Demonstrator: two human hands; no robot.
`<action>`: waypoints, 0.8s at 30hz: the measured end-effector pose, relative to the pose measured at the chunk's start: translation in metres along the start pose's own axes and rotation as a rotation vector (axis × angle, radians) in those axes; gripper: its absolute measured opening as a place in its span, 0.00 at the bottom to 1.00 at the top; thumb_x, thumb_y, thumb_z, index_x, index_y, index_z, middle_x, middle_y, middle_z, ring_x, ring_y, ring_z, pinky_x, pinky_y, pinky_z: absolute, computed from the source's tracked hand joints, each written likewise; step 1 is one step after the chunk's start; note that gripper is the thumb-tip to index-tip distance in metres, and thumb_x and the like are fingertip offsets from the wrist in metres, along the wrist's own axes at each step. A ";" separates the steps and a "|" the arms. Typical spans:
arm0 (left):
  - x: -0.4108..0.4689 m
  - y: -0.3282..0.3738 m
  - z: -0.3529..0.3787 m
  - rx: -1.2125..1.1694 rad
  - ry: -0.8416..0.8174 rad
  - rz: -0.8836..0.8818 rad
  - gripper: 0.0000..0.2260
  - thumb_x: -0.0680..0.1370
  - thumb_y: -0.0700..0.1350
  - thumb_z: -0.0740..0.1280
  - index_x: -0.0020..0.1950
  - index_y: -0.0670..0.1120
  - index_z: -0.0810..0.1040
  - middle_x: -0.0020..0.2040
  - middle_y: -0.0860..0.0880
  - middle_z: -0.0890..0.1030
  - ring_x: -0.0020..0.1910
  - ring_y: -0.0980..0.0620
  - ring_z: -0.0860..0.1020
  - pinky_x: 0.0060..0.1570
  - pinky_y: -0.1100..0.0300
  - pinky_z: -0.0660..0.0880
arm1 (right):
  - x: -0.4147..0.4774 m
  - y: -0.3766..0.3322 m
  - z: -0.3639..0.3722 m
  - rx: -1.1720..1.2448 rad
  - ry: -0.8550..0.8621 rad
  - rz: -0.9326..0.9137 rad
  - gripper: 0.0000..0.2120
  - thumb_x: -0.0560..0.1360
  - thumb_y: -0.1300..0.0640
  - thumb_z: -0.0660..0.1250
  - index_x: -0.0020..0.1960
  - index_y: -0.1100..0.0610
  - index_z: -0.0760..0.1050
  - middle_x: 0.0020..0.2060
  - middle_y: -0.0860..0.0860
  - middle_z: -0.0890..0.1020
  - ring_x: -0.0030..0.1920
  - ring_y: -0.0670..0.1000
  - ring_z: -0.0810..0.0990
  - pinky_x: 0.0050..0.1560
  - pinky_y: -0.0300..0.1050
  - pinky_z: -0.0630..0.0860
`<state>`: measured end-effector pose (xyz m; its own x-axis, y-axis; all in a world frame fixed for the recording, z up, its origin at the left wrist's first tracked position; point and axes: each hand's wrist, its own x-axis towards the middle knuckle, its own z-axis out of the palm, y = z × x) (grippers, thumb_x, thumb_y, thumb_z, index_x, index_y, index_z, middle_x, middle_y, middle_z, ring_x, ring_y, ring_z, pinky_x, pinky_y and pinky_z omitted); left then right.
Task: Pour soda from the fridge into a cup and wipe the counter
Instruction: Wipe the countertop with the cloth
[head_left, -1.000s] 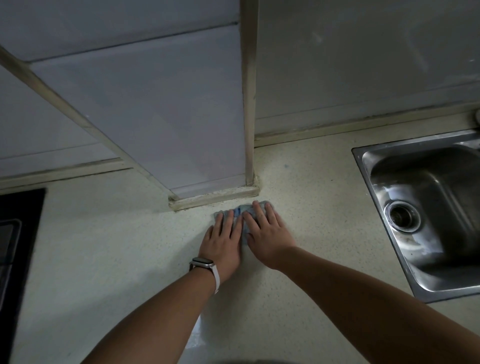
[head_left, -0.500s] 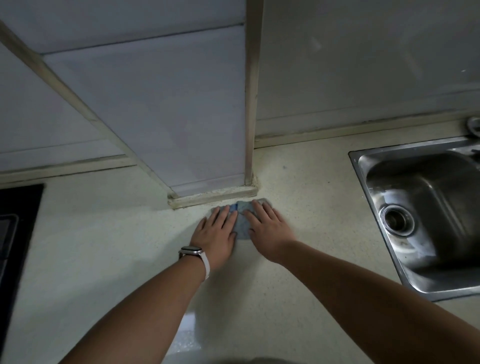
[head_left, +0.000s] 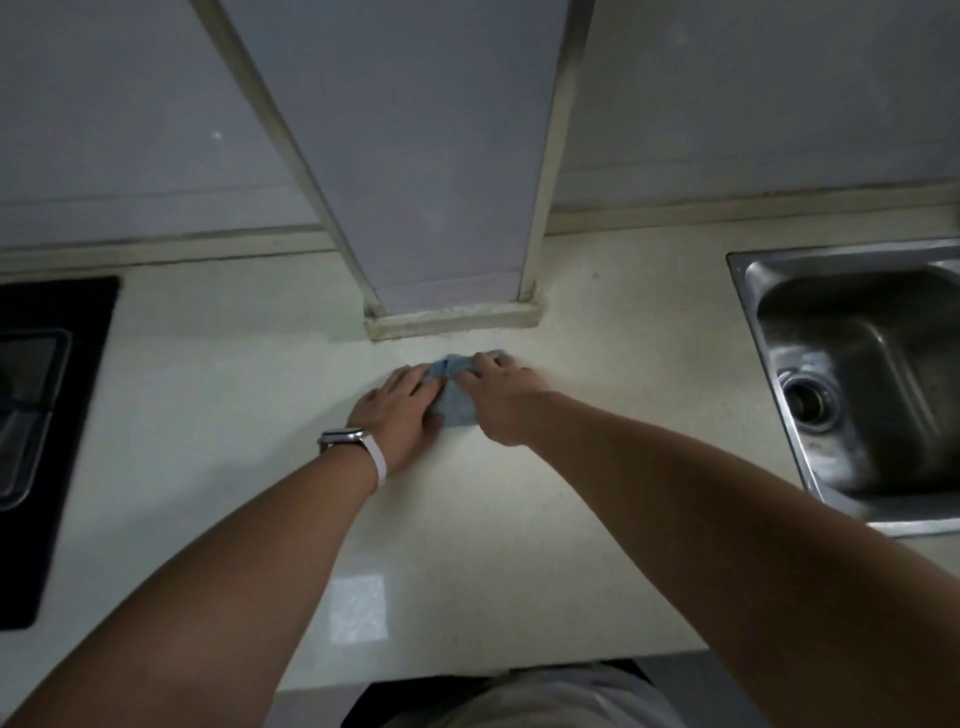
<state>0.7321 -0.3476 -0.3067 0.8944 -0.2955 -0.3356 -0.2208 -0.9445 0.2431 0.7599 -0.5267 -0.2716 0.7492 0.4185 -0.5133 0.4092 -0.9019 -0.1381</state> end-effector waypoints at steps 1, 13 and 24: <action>-0.006 -0.003 0.001 -0.006 0.006 0.013 0.25 0.79 0.52 0.62 0.75 0.49 0.64 0.75 0.48 0.63 0.73 0.47 0.62 0.68 0.48 0.68 | -0.003 -0.006 0.003 0.000 -0.004 0.005 0.35 0.74 0.58 0.68 0.76 0.51 0.57 0.72 0.56 0.62 0.71 0.62 0.64 0.64 0.55 0.71; -0.093 -0.017 0.032 -0.023 0.059 0.080 0.22 0.78 0.52 0.61 0.71 0.49 0.67 0.71 0.49 0.68 0.70 0.47 0.64 0.61 0.48 0.73 | -0.057 -0.079 0.045 0.005 0.014 0.045 0.29 0.75 0.59 0.67 0.73 0.51 0.61 0.68 0.55 0.66 0.67 0.62 0.67 0.61 0.56 0.74; -0.167 -0.026 0.059 -0.019 0.092 0.155 0.22 0.80 0.54 0.58 0.74 0.51 0.66 0.74 0.48 0.67 0.74 0.45 0.62 0.69 0.47 0.65 | -0.107 -0.128 0.095 0.092 0.062 0.091 0.31 0.75 0.57 0.67 0.74 0.49 0.58 0.70 0.53 0.64 0.70 0.61 0.63 0.64 0.59 0.73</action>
<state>0.5657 -0.2826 -0.3108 0.8822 -0.4220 -0.2086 -0.3522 -0.8857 0.3025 0.5782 -0.4659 -0.2795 0.8129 0.3375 -0.4746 0.2906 -0.9413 -0.1716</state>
